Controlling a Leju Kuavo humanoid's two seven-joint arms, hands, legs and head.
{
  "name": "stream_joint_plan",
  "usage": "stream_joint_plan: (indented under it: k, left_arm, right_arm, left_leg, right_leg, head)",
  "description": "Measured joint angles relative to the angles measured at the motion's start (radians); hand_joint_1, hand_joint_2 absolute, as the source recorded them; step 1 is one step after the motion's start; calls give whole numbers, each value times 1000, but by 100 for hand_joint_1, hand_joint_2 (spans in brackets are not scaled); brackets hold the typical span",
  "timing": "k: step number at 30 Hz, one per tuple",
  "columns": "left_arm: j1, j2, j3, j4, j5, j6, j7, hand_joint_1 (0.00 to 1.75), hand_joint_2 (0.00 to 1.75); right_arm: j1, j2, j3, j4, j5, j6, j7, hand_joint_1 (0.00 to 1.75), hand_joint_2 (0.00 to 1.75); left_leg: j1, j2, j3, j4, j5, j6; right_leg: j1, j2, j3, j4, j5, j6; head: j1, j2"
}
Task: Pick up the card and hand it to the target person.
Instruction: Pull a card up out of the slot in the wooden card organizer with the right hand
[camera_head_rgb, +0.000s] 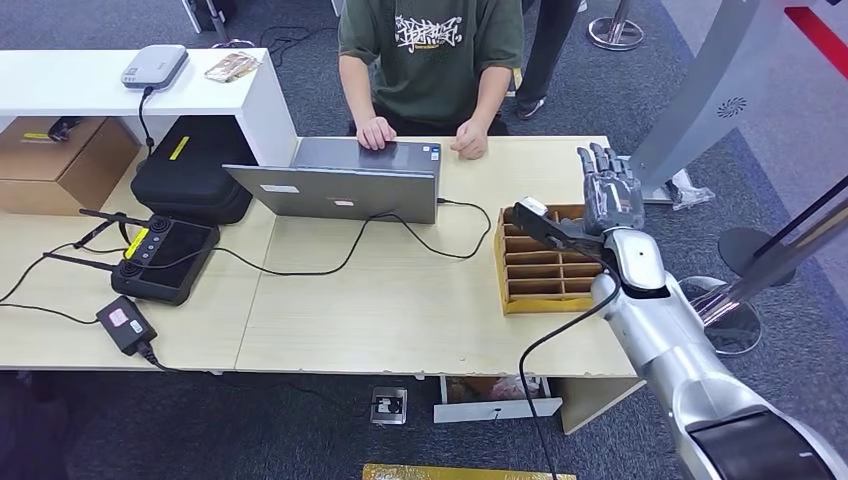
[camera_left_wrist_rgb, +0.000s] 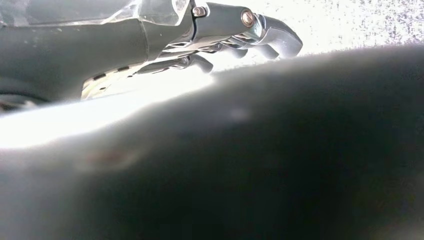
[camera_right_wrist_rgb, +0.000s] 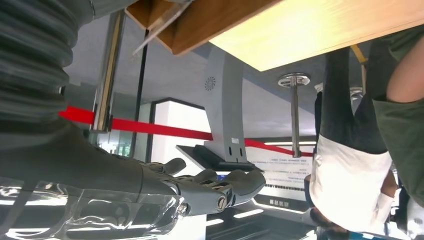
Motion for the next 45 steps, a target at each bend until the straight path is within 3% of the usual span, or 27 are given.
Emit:
stream_joint_plan:
  k: [9,23,45]
  left_arm:
    - [-3,-3,-13,-1,-12,3,11,0,0]
    - [-4,-4,-22,-2,-22,0,11,0,0]
    - [-6,-7,-26,-3,-28,3,10,0,0]
  right_arm:
    - [31,7,-46,-22,21,13,30,0,175]
    - [-79,21,-131,227,41,-58,9,0,175]
    - [-51,39,-142,95,66,-55,4,0,175]
  left_leg:
    - [0,1,0,0,0,0]
    - [-1,2,-1,1,0,0]
    - [-1,3,0,0,0,0]
  right_leg:
    - [0,1,-1,1,0,0]
    - [-1,2,-2,2,0,0]
    - [0,3,-1,1,1,0]
  head:
    - [0,0]
    - [0,0]
    - [0,0]
